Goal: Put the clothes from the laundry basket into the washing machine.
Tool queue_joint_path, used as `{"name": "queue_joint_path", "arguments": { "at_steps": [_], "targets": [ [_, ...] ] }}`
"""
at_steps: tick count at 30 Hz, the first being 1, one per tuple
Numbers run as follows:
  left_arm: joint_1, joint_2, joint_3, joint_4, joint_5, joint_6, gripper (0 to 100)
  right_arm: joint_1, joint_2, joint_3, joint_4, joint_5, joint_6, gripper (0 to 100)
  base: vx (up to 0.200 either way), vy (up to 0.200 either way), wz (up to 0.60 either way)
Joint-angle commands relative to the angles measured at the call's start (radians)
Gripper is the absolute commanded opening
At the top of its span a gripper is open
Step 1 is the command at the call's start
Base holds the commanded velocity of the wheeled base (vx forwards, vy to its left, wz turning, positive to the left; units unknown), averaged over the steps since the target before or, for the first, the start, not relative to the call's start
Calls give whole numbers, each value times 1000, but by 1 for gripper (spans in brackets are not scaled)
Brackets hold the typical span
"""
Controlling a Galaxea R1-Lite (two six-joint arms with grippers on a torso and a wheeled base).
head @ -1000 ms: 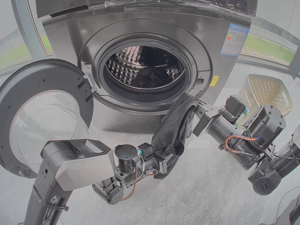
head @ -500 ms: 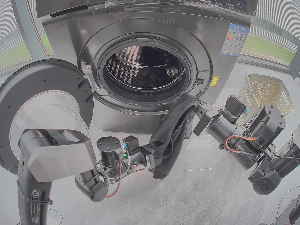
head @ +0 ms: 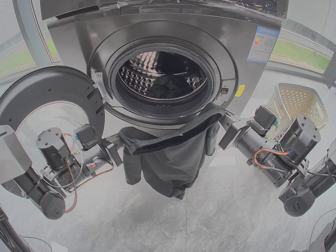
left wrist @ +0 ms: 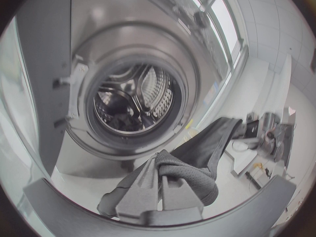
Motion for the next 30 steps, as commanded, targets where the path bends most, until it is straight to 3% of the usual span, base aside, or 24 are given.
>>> {"name": "queue_joint_path", "arguments": {
  "at_steps": [1,13,30],
  "targets": [
    [43,-142,7,0,-4,-35,0,-15,0,0,0,0,1,0,0,0,0],
    [84,-182,-85,0,8,-38,0,-24,-5,-2,0,1,-7,0,0,0,0],
    [73,-254,-62,2,21,-38,0,-52,-35,-6,0,-23,-28,0,0,0,0]
  ]
}}
